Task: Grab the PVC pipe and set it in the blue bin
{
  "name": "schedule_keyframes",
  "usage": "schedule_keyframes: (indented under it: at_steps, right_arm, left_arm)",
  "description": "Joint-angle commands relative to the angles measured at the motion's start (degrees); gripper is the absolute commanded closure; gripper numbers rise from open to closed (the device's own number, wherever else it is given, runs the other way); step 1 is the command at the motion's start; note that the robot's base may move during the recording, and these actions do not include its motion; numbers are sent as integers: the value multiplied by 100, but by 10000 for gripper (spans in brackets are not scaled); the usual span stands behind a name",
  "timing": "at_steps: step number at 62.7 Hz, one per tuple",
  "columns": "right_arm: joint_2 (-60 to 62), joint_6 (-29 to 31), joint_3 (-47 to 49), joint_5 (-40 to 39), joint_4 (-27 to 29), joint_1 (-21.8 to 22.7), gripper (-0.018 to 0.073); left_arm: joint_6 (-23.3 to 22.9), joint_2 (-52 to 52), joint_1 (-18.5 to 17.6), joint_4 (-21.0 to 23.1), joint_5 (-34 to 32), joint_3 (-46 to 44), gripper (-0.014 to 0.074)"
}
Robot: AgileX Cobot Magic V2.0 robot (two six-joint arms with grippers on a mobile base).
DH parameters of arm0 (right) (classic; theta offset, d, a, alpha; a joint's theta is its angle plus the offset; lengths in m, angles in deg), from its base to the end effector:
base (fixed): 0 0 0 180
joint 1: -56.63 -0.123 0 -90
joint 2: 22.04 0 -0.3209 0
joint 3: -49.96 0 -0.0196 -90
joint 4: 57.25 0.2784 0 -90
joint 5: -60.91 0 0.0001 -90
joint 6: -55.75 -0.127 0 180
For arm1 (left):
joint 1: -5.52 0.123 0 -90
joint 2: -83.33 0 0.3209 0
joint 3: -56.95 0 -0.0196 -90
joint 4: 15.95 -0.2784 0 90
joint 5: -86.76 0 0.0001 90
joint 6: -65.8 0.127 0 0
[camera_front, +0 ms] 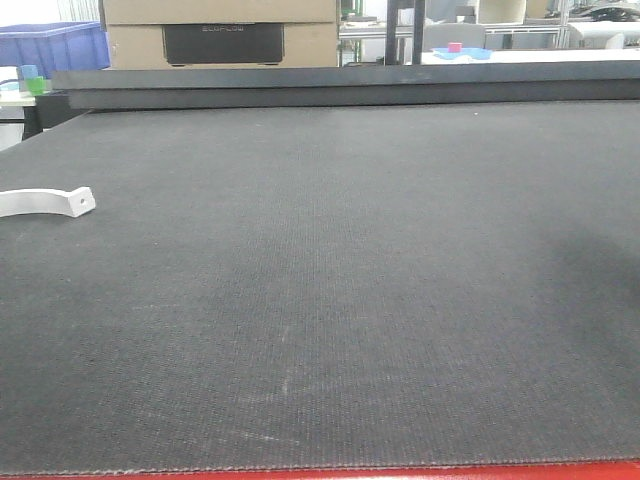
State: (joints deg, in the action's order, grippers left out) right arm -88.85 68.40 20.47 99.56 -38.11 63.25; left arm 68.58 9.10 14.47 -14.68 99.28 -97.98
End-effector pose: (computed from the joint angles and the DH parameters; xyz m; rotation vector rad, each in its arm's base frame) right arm 0.2442 -0.0021 0.3215 0.0814 2.3152 0.2036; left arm 0.3818 0.0595 0.1626 -0.1598 2.4983 0.0698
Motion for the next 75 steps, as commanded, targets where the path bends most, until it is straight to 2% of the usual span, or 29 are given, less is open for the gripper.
schedule_keyframes:
  at_steps: [1, 9, 15, 32, 60, 73, 75]
  right_arm:
    - [53, 49, 0, -197, 4, 2, 727]
    - [53, 49, 0, -249, 4, 2, 727]
    - [53, 49, 0, -302, 4, 2, 727]
    - [53, 49, 0, -354, 4, 2, 727]
    - [173, 49, 0, -486, 4, 2, 727]
    - [673, 212, 0, -882, -11, 2, 727]
    - [997, 212, 0, -969, -47, 2, 727]
  left_arm:
    - [-37, 42, -1, -42, -101, -28, 215]
    - [-37, 54, -1, -51, -183, -28, 230]
    - [-37, 54, -1, -54, -183, -28, 291]
    - [-14, 54, -1, -246, -110, -28, 711]
    - [-5, -306, -1, -354, -66, -28, 707]
    - [-5, -889, -1, -329, 215, -28, 707]
    - [-5, -1381, -1, -312, 537, -28, 707]
